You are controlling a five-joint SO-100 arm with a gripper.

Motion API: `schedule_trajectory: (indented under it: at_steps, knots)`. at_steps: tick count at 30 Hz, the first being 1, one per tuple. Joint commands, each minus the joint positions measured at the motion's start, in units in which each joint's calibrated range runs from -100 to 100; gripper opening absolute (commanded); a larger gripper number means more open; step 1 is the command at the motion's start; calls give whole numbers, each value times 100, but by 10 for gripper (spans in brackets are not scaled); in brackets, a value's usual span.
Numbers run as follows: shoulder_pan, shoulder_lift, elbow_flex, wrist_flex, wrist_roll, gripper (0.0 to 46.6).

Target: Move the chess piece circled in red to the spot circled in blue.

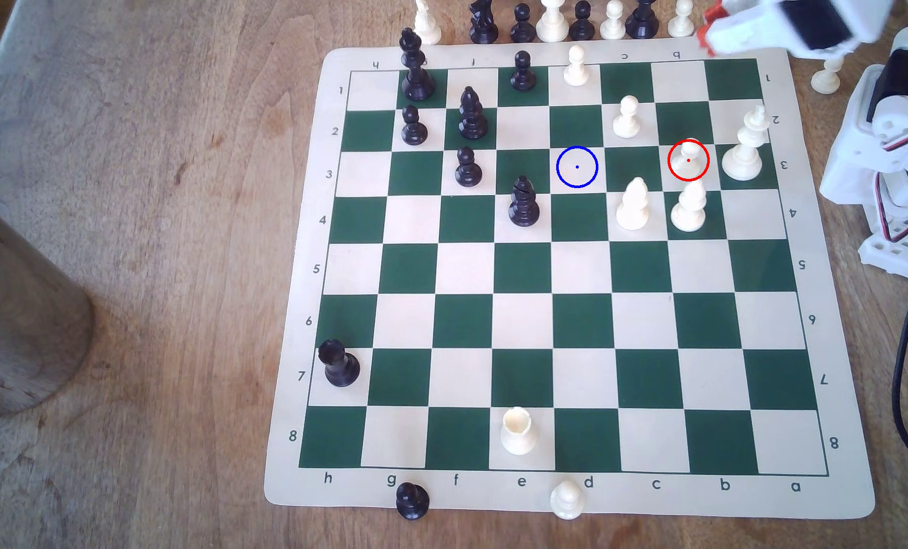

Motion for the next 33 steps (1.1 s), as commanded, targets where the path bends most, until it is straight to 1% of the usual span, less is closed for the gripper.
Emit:
schedule_trajectory:
  at_steps: [1, 2, 5, 7, 11, 15, 21, 33]
  knots:
    - [92, 1166, -711, -222, -161, 115]
    - [-1, 1412, -919, -1, -259, 122]
    - [-197, 1565, -937, 261, -381, 131]
    - [-299, 1599, -647, 269, -396, 171]
    - [-432, 1659, -212, -25, -410, 174]
    - [-416, 1761, -167, -99, -415, 168]
    - [-338, 2516, -167, -361, -371, 128]
    - [-260, 3339, -94, -738, -410, 128]
